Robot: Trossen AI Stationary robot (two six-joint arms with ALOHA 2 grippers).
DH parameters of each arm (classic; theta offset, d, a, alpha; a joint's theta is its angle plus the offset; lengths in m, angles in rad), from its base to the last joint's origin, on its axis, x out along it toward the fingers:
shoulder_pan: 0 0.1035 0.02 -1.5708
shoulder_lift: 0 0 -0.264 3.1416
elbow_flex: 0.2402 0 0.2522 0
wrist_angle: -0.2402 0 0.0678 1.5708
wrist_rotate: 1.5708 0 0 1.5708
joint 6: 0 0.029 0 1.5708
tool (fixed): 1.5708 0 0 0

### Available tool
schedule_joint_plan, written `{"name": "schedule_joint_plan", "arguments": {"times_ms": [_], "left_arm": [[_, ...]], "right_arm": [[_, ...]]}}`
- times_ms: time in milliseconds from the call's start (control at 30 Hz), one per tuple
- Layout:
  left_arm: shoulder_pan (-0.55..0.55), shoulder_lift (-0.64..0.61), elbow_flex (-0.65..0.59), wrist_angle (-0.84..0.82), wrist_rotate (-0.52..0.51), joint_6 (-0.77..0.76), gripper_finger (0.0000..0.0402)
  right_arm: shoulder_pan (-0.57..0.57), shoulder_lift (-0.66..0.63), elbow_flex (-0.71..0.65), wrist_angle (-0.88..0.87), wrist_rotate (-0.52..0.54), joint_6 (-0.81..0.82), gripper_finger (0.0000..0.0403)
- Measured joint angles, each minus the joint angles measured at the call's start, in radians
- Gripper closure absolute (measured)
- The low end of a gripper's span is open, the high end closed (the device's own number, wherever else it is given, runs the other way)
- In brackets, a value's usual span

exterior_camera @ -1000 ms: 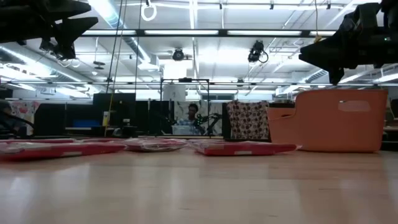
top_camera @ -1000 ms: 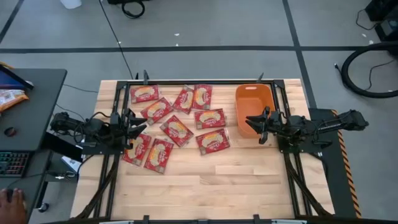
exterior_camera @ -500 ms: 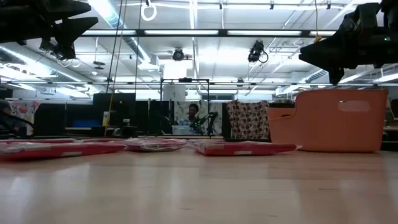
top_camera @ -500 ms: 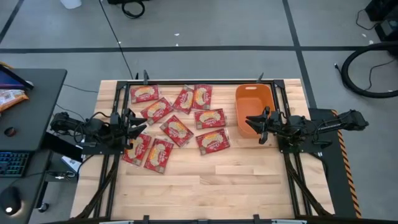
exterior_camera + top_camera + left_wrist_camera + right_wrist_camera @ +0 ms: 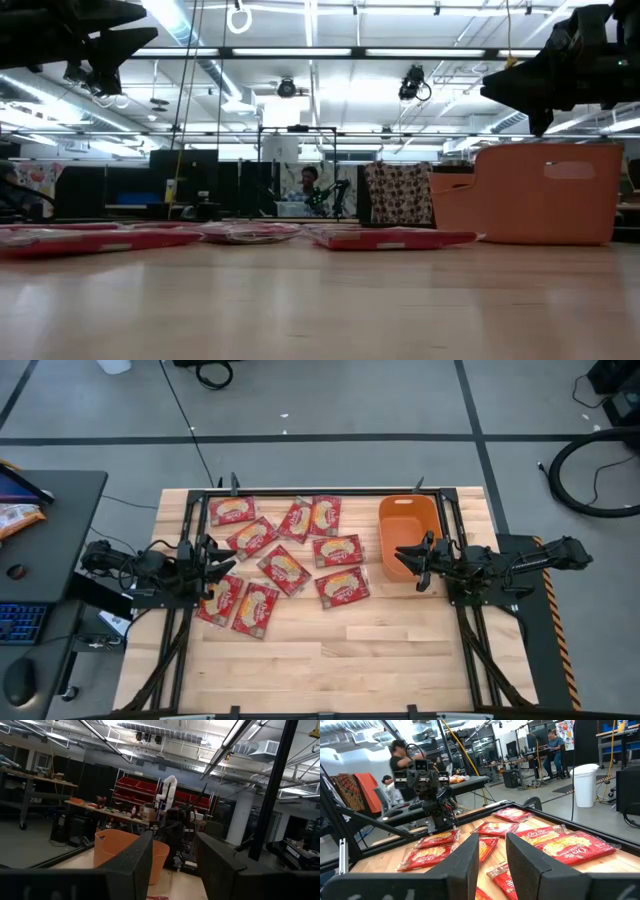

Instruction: Sort popcorn bags into baskets

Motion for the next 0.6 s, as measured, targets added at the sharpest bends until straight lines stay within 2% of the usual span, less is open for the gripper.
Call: {"name": "schedule_joint_plan", "arguments": {"times_ms": [100,300,367,500,600], "left_arm": [[0.0,0.0,-0.001,0.031,0.0,-0.015,0.0253],[0.0,0.0,-0.001,0.237,0.0,-0.248,0.0253],[0.0,0.0,-0.001,0.304,-0.001,-0.27,0.0253],[0.0,0.0,0.0,0.467,-0.025,-0.245,0.0253],[0.0,0.0,0.0,0.567,-0.027,-0.247,0.0253]], "right_arm": [[0.0,0.0,0.0,0.0,0.0,0.0,0.03],[0.0,0.0,0.0,0.035,0.0,0.005,0.03],[-0.001,0.0,0.0,0.13,0.014,0.025,0.03],[-0.026,0.0,0.0,0.382,0.195,0.149,0.03],[-0.048,0.0,0.022,0.461,0.199,0.191,0.03]]}}
